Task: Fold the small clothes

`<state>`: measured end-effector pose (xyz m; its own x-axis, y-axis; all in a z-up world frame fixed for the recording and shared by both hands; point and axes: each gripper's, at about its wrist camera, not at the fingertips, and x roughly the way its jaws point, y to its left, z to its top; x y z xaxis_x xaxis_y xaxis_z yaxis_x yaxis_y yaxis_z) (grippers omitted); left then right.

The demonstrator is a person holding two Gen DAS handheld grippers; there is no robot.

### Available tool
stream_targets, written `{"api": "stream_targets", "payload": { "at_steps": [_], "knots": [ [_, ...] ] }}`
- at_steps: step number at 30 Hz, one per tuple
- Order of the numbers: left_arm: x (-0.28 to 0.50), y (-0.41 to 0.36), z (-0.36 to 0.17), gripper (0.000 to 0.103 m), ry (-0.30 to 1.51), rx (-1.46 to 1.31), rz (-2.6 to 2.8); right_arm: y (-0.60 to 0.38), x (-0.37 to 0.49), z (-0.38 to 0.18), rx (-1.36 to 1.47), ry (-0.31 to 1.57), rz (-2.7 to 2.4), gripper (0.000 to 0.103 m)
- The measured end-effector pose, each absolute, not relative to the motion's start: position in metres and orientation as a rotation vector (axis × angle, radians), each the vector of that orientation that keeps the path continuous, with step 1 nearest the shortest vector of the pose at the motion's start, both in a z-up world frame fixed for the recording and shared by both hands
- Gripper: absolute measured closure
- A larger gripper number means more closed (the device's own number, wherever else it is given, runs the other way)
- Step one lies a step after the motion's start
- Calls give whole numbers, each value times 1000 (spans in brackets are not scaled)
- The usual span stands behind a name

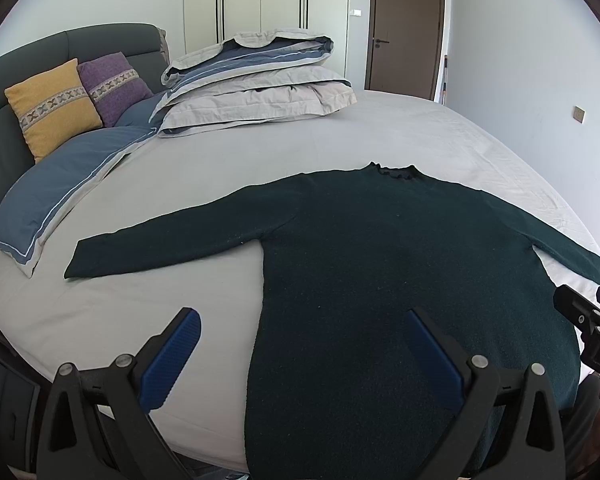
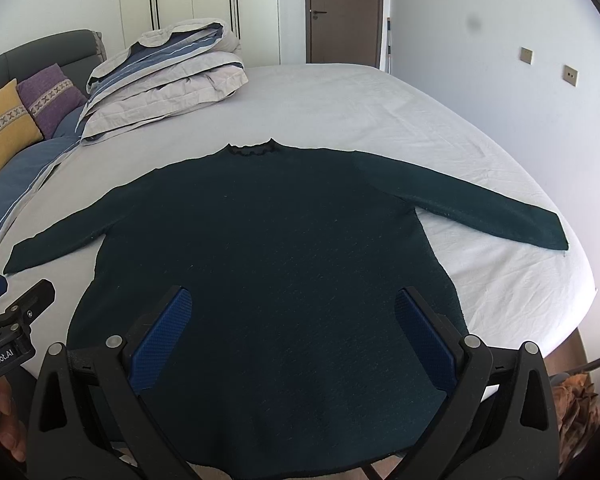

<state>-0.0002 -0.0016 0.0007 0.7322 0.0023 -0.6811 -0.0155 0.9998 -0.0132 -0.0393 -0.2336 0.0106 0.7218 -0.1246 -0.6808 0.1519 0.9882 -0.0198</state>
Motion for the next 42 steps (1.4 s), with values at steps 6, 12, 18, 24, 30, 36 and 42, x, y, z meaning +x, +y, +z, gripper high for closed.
{"api": "stream_targets", "payload": {
  "at_steps": [6, 12, 18, 24, 30, 36, 42],
  "knots": [
    [0, 0, 0, 0, 751, -19, 9, -233, -39, 10, 39, 753, -149, 0],
    [0, 0, 0, 0, 752, -20, 8, -233, -39, 10, 40, 754, -149, 0],
    [0, 0, 0, 0, 753, -19, 9, -231, -40, 9, 40, 756, -149, 0],
    [0, 0, 0, 0, 753, -20, 9, -232, -40, 8, 41, 756, -149, 0],
    [0, 0, 0, 0, 755, -20, 8, -232, -39, 9, 41, 758, -149, 0],
    [0, 0, -2, 0, 755, -20, 8, -231, -40, 7, 40, 759, -148, 0],
    [-2, 1, -4, 0, 756, -21, 8, -231, -40, 7, 40, 759, -148, 0]
  ]
}}
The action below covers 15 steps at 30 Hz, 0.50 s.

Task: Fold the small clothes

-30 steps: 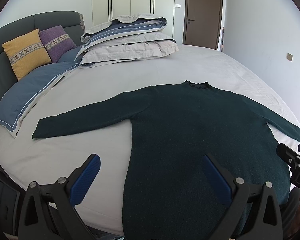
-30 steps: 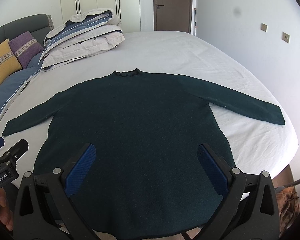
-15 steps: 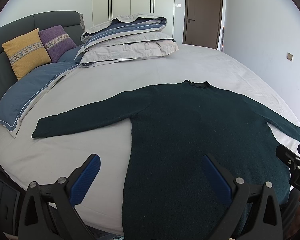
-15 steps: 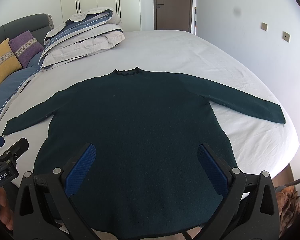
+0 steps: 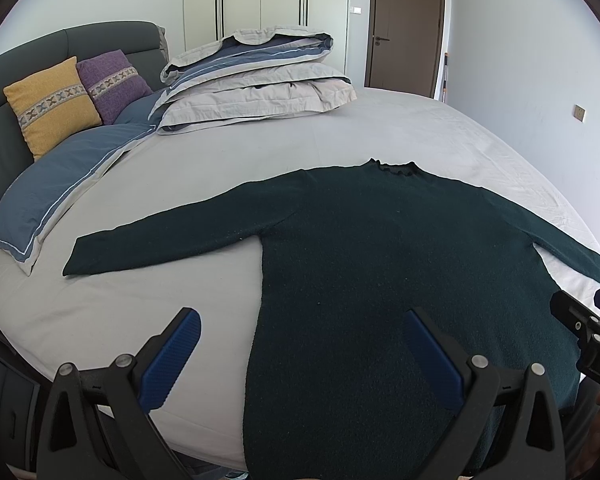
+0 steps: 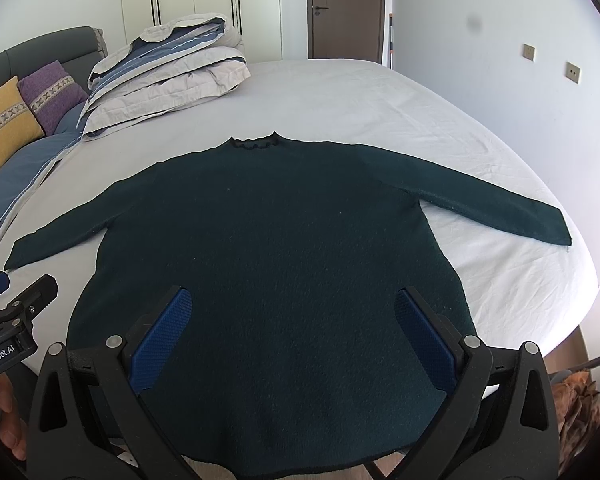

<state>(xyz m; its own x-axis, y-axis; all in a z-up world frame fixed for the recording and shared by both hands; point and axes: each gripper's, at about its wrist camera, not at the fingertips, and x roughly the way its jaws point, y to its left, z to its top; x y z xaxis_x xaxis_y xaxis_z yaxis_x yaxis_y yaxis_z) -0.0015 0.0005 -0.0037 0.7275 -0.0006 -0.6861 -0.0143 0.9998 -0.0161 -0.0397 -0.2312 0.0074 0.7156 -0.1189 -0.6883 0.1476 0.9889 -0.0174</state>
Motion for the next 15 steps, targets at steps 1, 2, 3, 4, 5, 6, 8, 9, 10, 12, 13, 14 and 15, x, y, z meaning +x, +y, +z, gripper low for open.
{"api": "stream_targets", "payload": {
  "at_steps": [1, 2, 3, 4, 5, 6, 8, 9, 10, 12, 13, 14, 15],
  "knots": [
    [-1, 0, -4, 0, 756, -21, 8, -231, -40, 7, 41, 760, -147, 0],
    [-2, 0, -4, 0, 756, -21, 8, -231, -40, 7, 41, 760, -147, 0],
    [-1, 0, -4, 0, 756, -21, 8, -231, -40, 7, 40, 760, -148, 0],
    [-1, 0, -4, 0, 757, -21, 8, -232, -40, 7, 40, 760, -147, 0],
    [-2, 0, -4, 0, 756, -21, 7, -232, -39, 8, 40, 760, -147, 0],
    [-1, 1, -5, 0, 757, -21, 8, -232, -40, 7, 41, 760, -147, 0],
    [-2, 1, -5, 0, 757, -21, 7, -232, -39, 8, 40, 760, -147, 0],
    [-5, 0, -13, 0, 758, -22, 7, -232, -40, 7, 40, 761, -147, 0],
    [-5, 0, -13, 0, 758, -22, 7, -231, -40, 6, 39, 761, -147, 0],
    [-5, 0, -14, 0, 757, -23, 7, -229, -41, 4, 38, 761, -147, 0],
    [-5, 0, -14, 0, 758, -22, 7, -229, -41, 4, 38, 761, -147, 0],
    [-5, 0, -14, 0, 758, -22, 6, -229, -41, 4, 39, 762, -147, 0],
    [-5, 0, -14, 0, 758, -22, 6, -229, -42, 3, 39, 763, -146, 0]
  ]
}}
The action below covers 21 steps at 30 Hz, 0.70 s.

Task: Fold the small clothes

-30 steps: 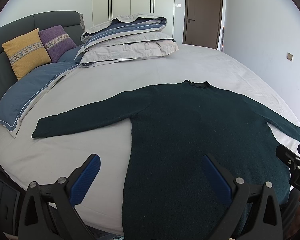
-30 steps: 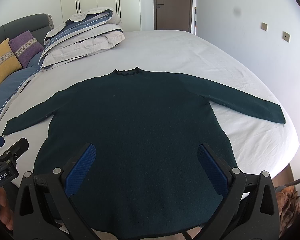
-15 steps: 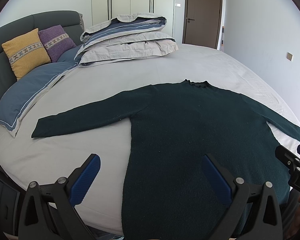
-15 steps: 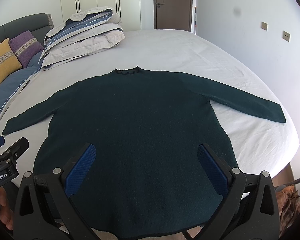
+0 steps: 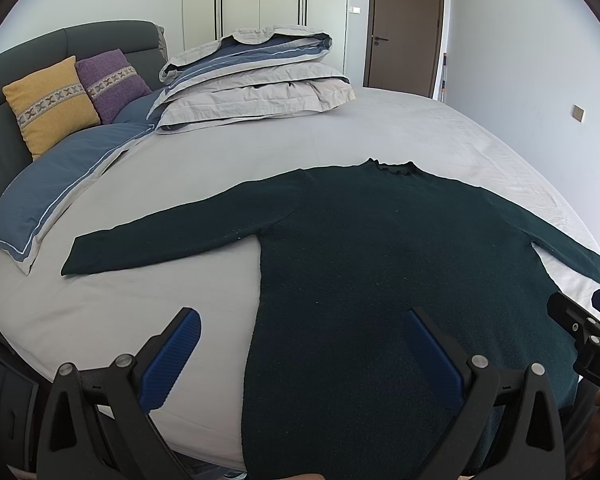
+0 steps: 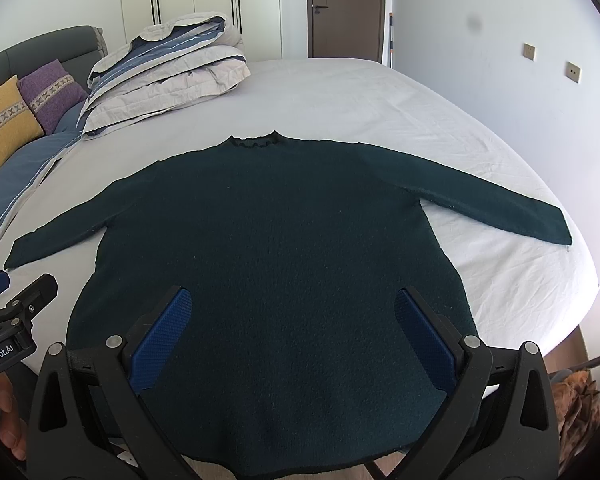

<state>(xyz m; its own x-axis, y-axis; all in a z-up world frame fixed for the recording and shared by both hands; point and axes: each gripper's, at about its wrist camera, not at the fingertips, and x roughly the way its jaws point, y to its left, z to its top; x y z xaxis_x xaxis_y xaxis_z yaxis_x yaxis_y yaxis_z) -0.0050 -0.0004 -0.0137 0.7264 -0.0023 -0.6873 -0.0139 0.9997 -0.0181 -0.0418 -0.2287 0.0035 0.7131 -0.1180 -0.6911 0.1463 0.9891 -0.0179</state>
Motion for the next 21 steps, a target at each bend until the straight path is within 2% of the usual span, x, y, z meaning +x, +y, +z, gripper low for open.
{"api": "stream_targets", "payload": {
  "at_steps": [15, 21],
  "knots": [
    [-1, -10, -22, 0, 773, -32, -8, -231, -41, -6, 50, 780, -143, 0],
    [-2, -17, -36, 0, 790, -47, -44, -283, -30, -11, 160, 773, -143, 0]
  ]
}}
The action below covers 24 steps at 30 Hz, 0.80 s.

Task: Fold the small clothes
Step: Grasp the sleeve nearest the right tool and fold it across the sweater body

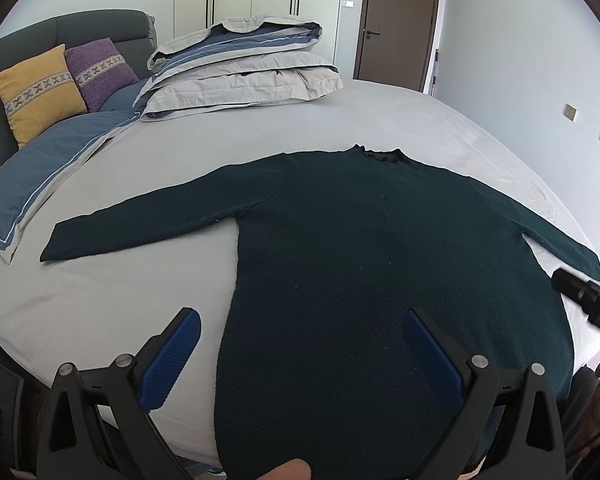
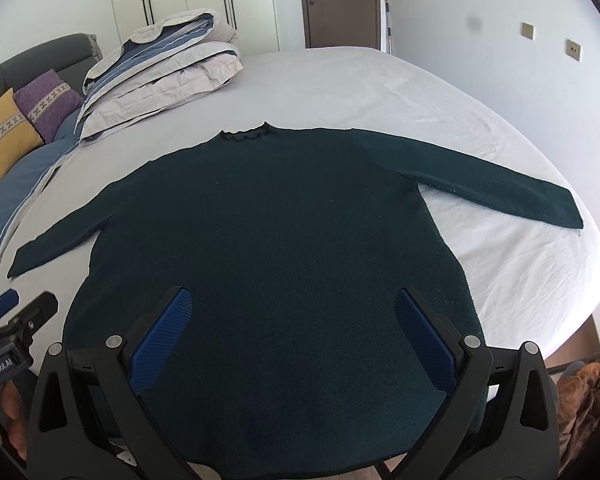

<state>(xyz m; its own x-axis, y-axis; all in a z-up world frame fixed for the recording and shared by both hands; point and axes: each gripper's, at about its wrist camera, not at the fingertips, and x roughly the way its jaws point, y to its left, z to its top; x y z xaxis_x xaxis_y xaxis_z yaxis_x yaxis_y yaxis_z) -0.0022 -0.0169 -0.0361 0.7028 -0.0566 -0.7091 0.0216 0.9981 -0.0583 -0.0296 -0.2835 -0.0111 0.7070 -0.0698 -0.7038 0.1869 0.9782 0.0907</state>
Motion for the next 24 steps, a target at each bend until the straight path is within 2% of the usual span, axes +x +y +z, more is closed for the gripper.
{"api": "stream_targets", "payload": {
  "at_steps": [9, 12, 14, 19, 24],
  "knots": [
    [17, -18, -54, 0, 860, -118, -119, -524, -39, -32, 665, 603, -358, 2],
    [30, -12, -52, 0, 838, -201, -141, -605, -49, -57, 837, 561, -428, 12],
    [35, -13, -48, 0, 795, -217, -142, -651, -52, -77, 941, 559, -464, 28],
    [54, -28, -42, 0, 843, -168, -141, -725, -48, -112, 1097, 496, -483, 42],
    [72, -36, -44, 0, 874, -181, -153, -761, -21, -124, 1123, 461, -464, 56]
  ]
}}
